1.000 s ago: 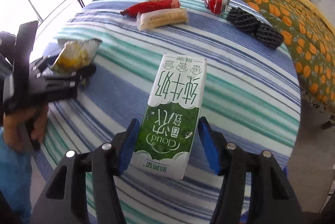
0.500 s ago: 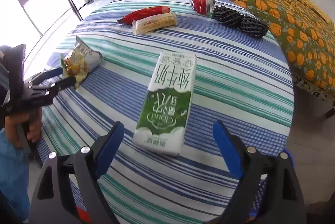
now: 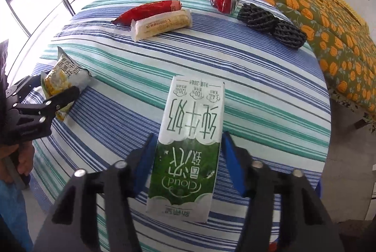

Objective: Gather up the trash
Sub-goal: 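Carry the wrapper and milk carton over the wastebasket and release both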

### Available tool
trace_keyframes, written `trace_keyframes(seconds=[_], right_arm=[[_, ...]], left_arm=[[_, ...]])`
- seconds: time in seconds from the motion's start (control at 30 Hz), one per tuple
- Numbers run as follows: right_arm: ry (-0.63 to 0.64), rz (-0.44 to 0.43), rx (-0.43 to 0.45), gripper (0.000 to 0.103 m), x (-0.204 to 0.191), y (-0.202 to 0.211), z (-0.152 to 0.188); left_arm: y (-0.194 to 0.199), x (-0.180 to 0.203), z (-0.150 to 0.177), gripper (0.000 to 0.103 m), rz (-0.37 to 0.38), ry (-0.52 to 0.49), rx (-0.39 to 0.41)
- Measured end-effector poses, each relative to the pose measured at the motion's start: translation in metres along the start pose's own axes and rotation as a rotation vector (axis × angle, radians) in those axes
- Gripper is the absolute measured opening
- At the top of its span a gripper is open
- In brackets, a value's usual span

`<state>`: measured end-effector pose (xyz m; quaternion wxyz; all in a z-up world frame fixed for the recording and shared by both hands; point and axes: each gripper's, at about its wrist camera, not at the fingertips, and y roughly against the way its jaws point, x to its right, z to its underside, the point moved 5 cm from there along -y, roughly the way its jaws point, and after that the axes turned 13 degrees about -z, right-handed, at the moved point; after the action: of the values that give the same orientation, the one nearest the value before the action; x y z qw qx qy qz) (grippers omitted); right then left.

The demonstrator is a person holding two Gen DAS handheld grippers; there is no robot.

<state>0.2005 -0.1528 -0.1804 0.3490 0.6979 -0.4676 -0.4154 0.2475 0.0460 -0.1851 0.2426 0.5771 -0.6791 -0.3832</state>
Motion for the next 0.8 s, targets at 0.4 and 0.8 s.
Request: trace_keyframes(seconds=[0.4, 0.8], right_arm=[[0.007, -0.100, 0.090, 0.052, -0.001, 0.033, 0.016], [-0.016, -0.161, 0.155, 0.052, 0.012, 0.064, 0.035]], left_arm=[[0.035, 0.027, 0.007, 0.049, 0.003, 0.002, 0.067], [0.082, 0.088, 0.008, 0.044, -0.014, -0.055, 0.154]])
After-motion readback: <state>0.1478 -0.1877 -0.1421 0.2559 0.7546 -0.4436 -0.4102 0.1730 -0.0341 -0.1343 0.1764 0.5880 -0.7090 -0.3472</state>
